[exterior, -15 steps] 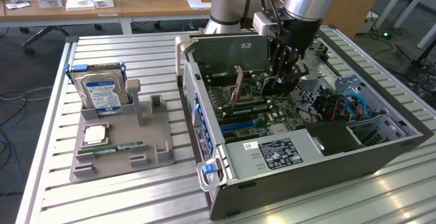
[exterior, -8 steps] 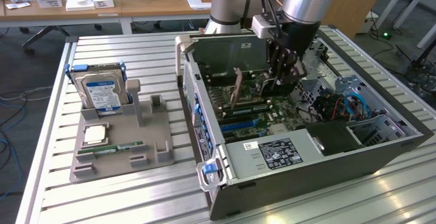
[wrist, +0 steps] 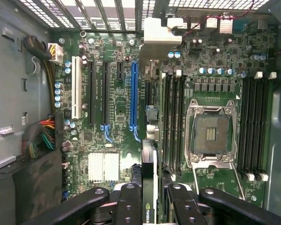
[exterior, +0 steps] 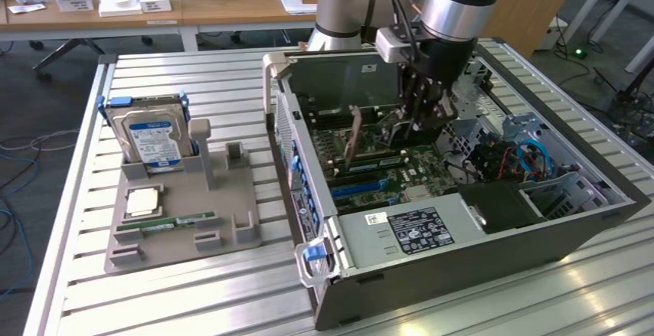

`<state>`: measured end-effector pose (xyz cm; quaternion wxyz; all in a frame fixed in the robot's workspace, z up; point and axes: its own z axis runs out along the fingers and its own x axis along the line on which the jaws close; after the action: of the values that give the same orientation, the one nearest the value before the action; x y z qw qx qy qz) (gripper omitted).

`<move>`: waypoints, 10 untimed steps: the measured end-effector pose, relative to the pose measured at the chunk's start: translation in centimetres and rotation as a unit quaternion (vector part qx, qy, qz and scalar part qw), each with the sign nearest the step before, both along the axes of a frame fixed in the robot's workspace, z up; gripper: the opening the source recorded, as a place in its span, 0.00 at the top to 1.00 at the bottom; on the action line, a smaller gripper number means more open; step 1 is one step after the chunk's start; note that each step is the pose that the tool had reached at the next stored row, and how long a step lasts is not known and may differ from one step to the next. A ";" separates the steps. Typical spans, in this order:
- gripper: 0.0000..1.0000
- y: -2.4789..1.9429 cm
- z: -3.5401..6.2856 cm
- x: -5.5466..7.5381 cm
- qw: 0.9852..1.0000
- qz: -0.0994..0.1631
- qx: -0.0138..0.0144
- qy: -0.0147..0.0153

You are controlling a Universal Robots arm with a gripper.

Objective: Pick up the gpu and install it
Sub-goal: 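Insert the gpu into the slot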

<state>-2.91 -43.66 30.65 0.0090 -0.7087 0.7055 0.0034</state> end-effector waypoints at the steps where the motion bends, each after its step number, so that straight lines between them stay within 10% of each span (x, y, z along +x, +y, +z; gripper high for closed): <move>1: 0.74 0.00 -0.06 0.0 1.000 0.000 0.000 0.000; 10: 0.74 -0.18 -0.13 0.0 1.000 -0.005 0.000 0.000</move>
<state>-2.96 -43.84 30.52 0.0089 -0.7053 0.7088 0.0032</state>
